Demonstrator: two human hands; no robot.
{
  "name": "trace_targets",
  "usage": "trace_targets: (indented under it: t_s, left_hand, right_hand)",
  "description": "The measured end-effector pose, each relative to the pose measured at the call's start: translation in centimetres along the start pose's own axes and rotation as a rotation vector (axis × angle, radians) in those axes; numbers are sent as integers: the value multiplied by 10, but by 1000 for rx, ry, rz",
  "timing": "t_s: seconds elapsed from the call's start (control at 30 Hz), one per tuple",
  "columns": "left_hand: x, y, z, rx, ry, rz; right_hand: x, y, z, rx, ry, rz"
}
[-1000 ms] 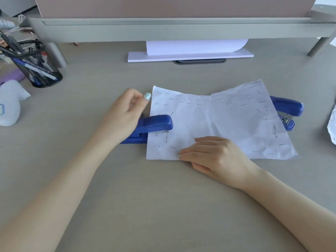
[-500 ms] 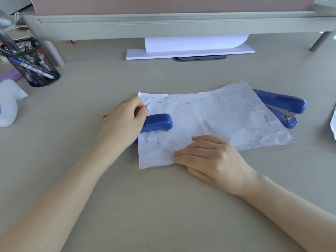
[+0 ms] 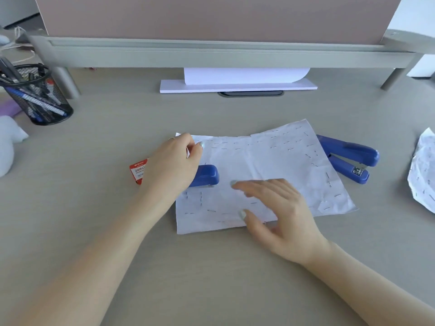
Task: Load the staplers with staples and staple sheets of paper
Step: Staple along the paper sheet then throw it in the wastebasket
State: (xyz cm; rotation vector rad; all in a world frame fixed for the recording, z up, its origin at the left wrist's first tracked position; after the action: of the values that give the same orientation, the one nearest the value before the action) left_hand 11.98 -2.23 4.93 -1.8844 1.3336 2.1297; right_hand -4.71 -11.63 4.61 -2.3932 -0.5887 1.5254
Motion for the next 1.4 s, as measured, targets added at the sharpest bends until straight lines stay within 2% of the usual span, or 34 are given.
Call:
trace_targets:
  t_s: [0.1, 0.17, 0.23, 0.3, 0.4, 0.63, 0.93, 1.17, 1.33, 1.4]
  left_hand:
    - [-7, -3, 1, -4, 29, -30]
    - [-9, -7, 2, -17, 41, -41]
    - [-10, -9, 1, -14, 50, -35]
    - [-11, -8, 1, -5, 77, -1]
    - [-12, -7, 3, 47, 129, -2]
    - [0, -6, 2, 46, 91, -170]
    - [8, -4, -9, 203, 5, -343]
    - [14, -9, -13, 226, -7, -334]
    - [13, -9, -10, 257, 59, -298]
    - [9, -5, -7, 268, 107, -277]
  right_hand:
    - [-7, 13, -25, 357, 72, -425]
    - [2, 23, -52, 519, -11, -575]
    - [15, 25, -81, 574, -93, -648]
    - [30, 22, -106, 580, -151, -587]
    - [51, 24, -121, 580, -261, -274]
    - [59, 31, -111, 524, -173, -136]
    - [67, 36, -107, 504, -136, -236]
    - [69, 38, -106, 512, -109, -317]
    - [63, 34, -105, 519, -27, -246]
    - [56, 28, -104, 509, 56, -270]
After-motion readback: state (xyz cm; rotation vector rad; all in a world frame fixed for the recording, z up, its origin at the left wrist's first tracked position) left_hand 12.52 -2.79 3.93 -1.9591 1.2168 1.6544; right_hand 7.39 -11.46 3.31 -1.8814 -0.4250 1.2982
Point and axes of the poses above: each hand's wrist, its own z-axis away from the middle knuckle, its own x-axis out of the palm, y = z × x, the point moved 5 cm from there along -z, towards the middle knuckle, and after that the axes turned 10 degrees about -y, right-handed, at the moved point
